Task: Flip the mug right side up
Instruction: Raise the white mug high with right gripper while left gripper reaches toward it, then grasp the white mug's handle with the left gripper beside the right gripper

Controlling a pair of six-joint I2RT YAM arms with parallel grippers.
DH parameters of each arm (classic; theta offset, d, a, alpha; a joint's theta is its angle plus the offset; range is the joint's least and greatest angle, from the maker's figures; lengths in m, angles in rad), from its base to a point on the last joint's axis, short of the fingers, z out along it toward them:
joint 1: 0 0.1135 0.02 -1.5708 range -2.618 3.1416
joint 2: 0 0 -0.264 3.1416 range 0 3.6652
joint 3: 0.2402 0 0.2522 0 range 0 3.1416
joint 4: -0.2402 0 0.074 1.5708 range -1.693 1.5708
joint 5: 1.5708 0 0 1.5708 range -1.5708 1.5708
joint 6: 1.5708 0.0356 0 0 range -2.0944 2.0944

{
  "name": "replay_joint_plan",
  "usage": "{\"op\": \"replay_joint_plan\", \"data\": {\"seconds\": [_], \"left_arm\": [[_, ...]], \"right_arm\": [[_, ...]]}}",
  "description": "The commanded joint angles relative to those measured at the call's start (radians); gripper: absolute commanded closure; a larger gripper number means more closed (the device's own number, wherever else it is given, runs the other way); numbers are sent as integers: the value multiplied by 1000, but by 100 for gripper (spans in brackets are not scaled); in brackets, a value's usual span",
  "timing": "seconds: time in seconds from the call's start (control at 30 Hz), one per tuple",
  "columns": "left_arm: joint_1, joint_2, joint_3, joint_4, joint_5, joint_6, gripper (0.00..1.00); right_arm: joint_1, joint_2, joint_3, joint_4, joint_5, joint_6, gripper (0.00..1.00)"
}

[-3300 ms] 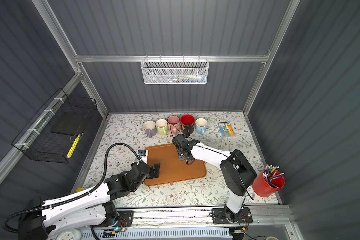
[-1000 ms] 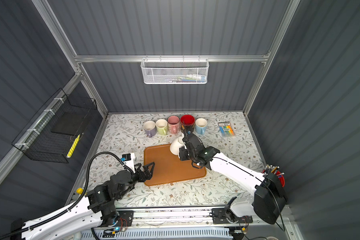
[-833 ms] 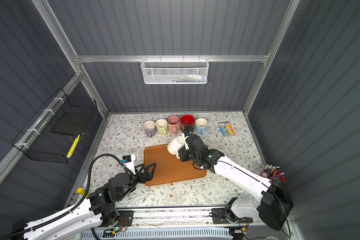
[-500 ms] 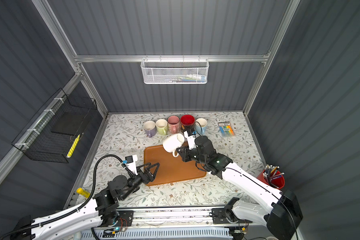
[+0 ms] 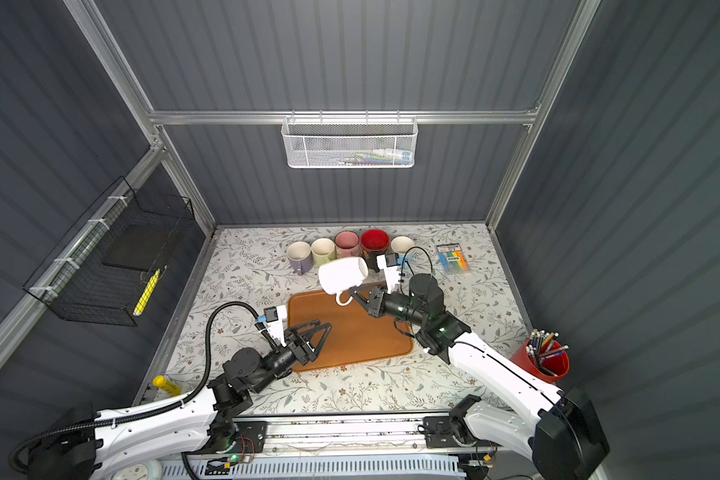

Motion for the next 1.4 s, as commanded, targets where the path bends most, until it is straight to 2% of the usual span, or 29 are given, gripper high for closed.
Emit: {"op": "replay_joint_plan", "data": {"seconds": [0.0, 0.23, 0.5, 0.9, 1.37], "left_arm": [[7, 23, 53, 70, 14, 31, 16], [48, 111, 72, 184, 53, -11, 21], [113, 217, 102, 310, 130, -56, 28], [191, 383, 143, 516, 233, -136, 39], [244, 443, 191, 556, 292, -155, 55]], "right_arm": [[-8, 5, -12, 247, -70, 59, 100], [-15, 50, -50, 394, -114, 109, 100], [-25, 81, -54, 447, -152, 128, 100], [-42, 183, -62, 629, -238, 214, 100], [-83, 259, -86, 772, -287, 286, 100]]}}
